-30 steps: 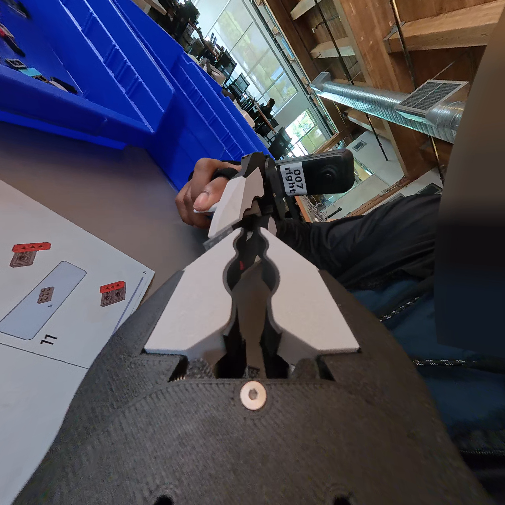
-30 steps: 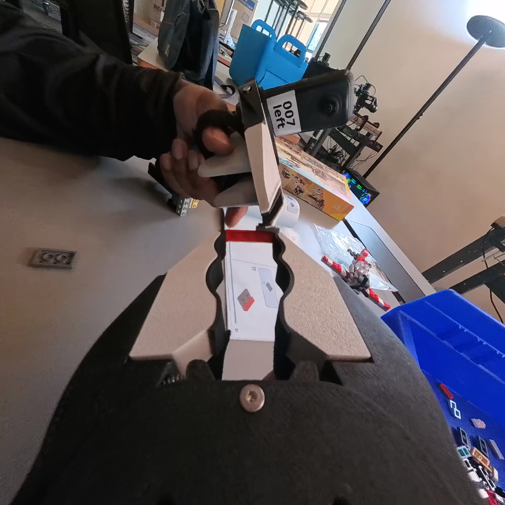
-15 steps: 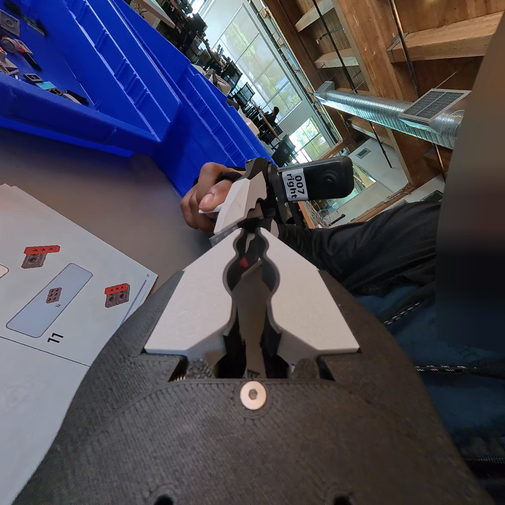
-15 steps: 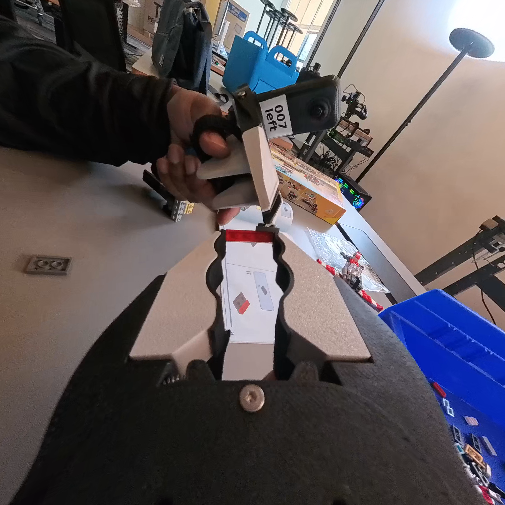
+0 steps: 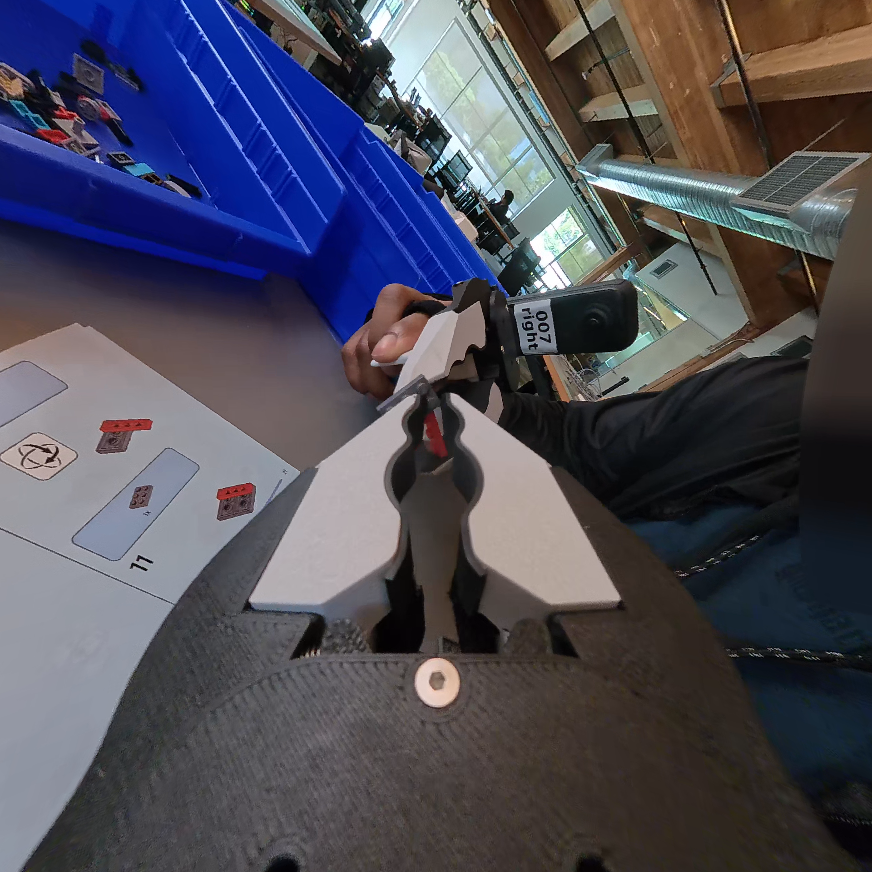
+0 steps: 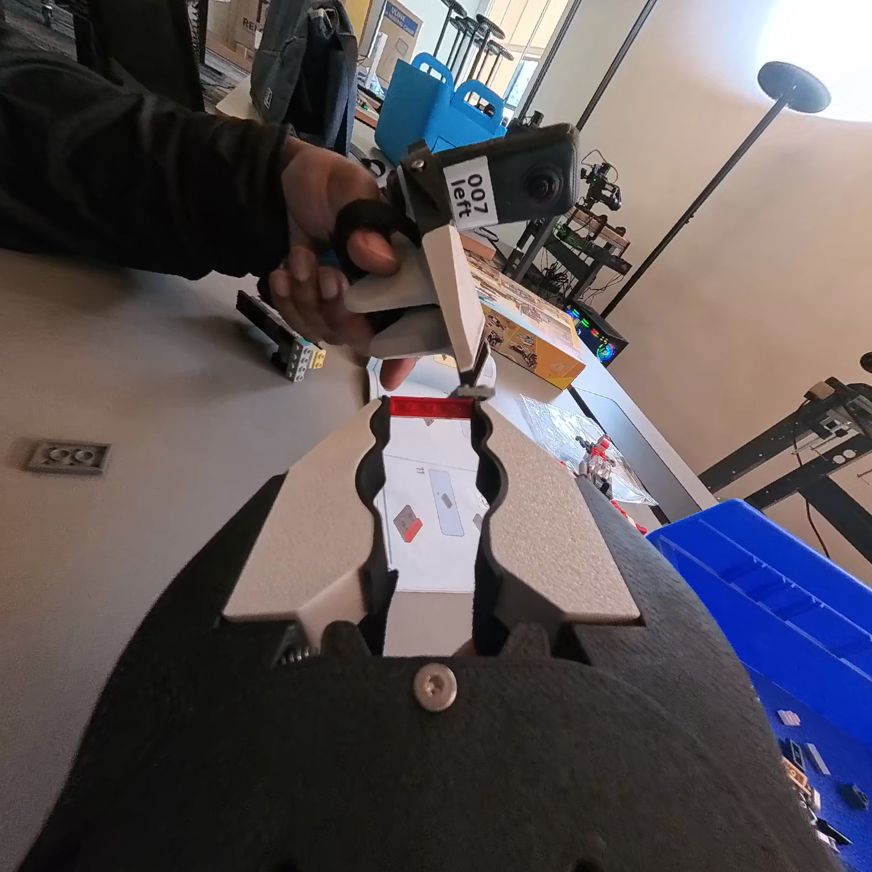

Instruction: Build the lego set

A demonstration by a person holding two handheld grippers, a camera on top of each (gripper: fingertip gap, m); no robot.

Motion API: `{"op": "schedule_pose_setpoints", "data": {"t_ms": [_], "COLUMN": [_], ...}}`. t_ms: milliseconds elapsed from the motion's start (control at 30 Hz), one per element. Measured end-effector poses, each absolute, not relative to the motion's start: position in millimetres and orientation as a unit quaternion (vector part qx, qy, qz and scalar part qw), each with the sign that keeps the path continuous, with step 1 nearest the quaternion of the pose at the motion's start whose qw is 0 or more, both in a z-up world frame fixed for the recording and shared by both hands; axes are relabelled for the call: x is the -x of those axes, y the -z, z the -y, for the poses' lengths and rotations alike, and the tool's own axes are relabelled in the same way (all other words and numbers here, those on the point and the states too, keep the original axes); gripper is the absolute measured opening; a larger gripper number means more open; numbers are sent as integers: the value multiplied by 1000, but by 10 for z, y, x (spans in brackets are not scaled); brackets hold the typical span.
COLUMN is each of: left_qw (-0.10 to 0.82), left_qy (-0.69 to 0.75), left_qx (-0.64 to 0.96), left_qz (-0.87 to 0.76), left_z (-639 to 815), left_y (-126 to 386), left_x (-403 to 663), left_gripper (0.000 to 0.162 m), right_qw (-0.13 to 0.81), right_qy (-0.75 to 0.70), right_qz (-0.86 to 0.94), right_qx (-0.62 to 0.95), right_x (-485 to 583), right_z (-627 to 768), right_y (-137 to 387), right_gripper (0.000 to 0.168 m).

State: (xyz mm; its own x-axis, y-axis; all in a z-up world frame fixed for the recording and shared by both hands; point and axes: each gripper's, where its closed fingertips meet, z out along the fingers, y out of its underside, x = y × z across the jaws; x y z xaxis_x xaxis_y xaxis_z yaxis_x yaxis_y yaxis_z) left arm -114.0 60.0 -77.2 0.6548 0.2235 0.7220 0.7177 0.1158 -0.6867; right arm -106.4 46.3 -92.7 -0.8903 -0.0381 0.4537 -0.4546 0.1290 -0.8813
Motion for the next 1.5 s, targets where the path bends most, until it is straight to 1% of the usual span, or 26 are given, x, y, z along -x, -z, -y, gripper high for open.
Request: {"op": "schedule_pose_setpoints", "data": {"t_ms": [500,1000,1500], "left_qw": [646,640,625], "left_qy": [180,160,137], "left_qx": [641,654,686], "left_qz": [373,370,347], "left_z": [-590,-585,-578], "left_y": [813,843,904], "left_x": [1166,1176,1138], "left_gripper": [6,7,8], "right_qw": [155,173,167], "right_qy": [-646,-633,-624], "right_qz": [732,738,745], "right_qx": [-151,-158,-167], "right_x": [1104,1117,1084], "right_z": [-466,-461,-454], "right_y": [912,946,1001], "right_gripper": [35,35,35]}}
